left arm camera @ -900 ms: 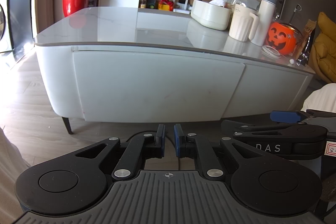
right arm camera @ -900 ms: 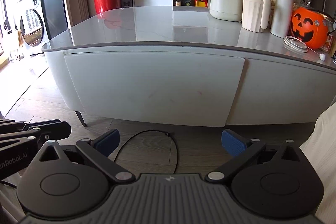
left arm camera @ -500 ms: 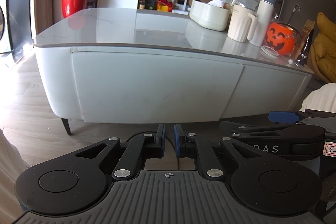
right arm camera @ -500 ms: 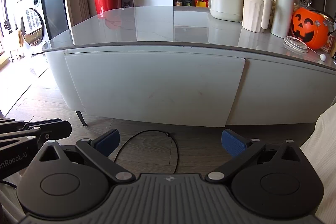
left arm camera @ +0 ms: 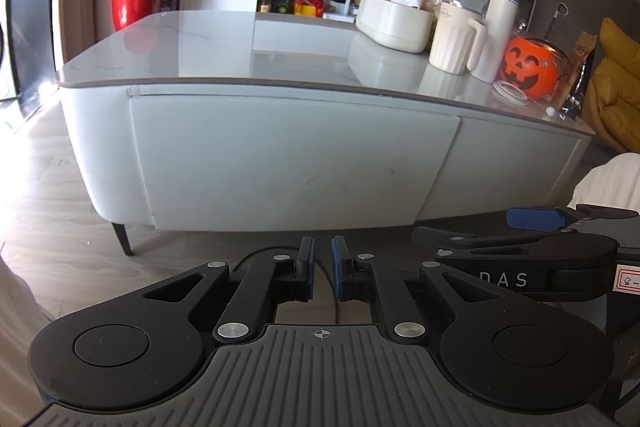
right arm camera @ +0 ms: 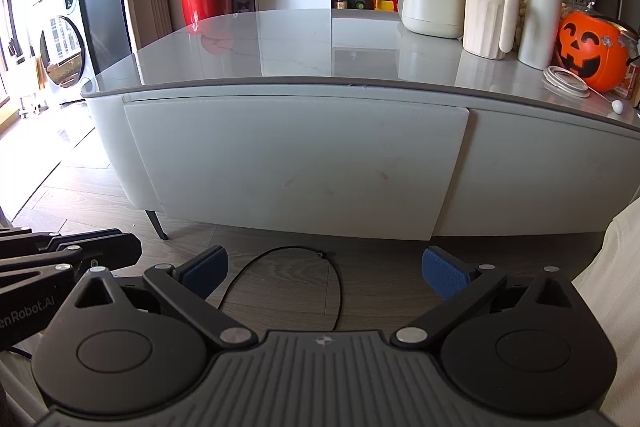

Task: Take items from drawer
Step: 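Move both tools toward the front of the white island cabinet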

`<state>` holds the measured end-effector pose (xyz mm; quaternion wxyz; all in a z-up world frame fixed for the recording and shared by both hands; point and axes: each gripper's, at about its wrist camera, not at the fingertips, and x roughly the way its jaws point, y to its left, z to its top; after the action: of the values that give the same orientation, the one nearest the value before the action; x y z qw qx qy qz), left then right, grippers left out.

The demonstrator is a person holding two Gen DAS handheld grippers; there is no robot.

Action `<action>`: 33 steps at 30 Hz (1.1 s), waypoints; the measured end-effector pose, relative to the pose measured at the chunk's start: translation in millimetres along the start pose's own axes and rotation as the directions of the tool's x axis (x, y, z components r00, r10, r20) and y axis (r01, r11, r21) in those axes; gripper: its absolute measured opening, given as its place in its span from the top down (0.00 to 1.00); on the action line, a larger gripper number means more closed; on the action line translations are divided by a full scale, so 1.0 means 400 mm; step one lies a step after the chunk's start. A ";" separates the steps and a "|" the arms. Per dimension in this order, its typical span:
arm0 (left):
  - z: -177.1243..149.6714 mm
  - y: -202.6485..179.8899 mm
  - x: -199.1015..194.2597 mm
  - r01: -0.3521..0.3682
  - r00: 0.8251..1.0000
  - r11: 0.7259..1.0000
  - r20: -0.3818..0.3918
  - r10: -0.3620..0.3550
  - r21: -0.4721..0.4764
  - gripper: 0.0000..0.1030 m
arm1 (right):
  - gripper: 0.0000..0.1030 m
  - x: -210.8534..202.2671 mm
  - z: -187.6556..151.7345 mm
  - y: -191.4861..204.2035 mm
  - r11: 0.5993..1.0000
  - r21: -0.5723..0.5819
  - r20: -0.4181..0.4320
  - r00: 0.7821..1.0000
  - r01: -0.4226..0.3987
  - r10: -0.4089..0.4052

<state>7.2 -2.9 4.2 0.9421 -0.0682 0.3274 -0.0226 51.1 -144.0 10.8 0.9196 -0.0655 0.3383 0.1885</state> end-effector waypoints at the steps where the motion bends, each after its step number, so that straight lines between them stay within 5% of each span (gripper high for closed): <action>1: 0.001 -0.001 0.003 0.001 1.000 1.000 -0.004 -0.001 0.000 0.89 | 0.00 0.001 0.000 -0.001 1.000 0.000 -0.002 1.000 -0.006 0.006; 16: 0.053 0.051 0.119 0.058 0.988 0.991 -0.134 -0.074 -0.125 0.89 | 0.00 0.066 0.049 -0.045 0.997 0.026 -0.100 0.992 -0.072 0.074; 29: 0.247 0.234 0.212 -0.117 0.993 0.993 0.008 0.117 0.009 0.89 | 0.00 0.220 0.195 -0.141 0.988 -0.152 -0.071 0.997 0.014 -0.025; 33: 0.304 0.295 0.264 -0.099 0.995 0.994 0.021 0.098 0.047 0.85 | 0.00 0.309 0.238 -0.190 0.978 -0.200 -0.086 0.994 0.054 -0.072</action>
<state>165.1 118.4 16.7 0.9465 -0.0293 0.3210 0.0167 224.4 -152.8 3.0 0.8975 -0.1756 0.3580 0.1887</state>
